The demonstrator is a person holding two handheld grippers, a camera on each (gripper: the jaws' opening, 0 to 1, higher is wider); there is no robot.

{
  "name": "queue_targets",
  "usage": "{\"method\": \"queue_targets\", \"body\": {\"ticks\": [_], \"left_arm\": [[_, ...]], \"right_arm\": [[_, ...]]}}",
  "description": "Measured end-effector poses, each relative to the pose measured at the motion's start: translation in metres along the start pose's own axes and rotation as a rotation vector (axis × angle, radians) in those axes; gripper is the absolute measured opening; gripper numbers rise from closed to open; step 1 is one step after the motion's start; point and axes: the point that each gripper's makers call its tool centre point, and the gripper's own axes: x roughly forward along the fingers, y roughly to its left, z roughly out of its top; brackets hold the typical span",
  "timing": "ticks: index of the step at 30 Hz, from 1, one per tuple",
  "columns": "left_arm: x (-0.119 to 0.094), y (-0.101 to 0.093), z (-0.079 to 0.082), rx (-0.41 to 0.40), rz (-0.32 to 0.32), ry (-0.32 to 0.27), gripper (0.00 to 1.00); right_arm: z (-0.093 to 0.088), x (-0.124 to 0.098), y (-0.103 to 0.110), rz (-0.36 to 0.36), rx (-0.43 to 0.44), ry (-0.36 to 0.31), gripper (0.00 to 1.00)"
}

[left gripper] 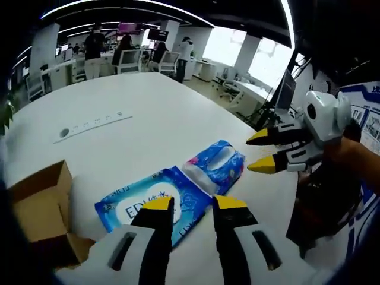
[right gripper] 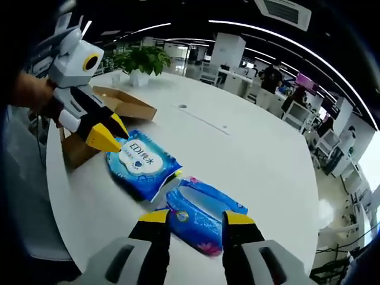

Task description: Operate the shoe box by opening the lid, removing the specified soft item, and placing it in the target area until the item is outside and the box remains undamaged.

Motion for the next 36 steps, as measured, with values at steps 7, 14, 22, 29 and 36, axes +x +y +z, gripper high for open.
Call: {"method": "queue_targets", "body": {"ticks": [7, 14, 22, 29, 36], "left_arm": [[-0.036, 0.007, 0.001, -0.01, -0.008, -0.072, 0.39], [-0.066, 0.018, -0.009, 0.031, 0.002, -0.097, 0.48], [-0.106, 0.038, -0.007, 0.052, 0.043, -0.158, 0.58], [-0.143, 0.055, -0.009, 0.067, 0.096, -0.204, 0.68], [-0.177, 0.074, -0.016, 0.072, 0.152, -0.229, 0.79]], "right_arm": [[0.003, -0.01, 0.02, 0.011, 0.006, -0.002, 0.41], [0.008, -0.02, 0.035, 0.008, 0.03, -0.03, 0.47], [0.017, -0.031, 0.051, 0.004, 0.061, -0.058, 0.54], [0.029, -0.042, 0.073, 0.014, 0.1, -0.088, 0.63], [0.036, -0.047, 0.095, 0.032, 0.115, -0.102, 0.71]]}}
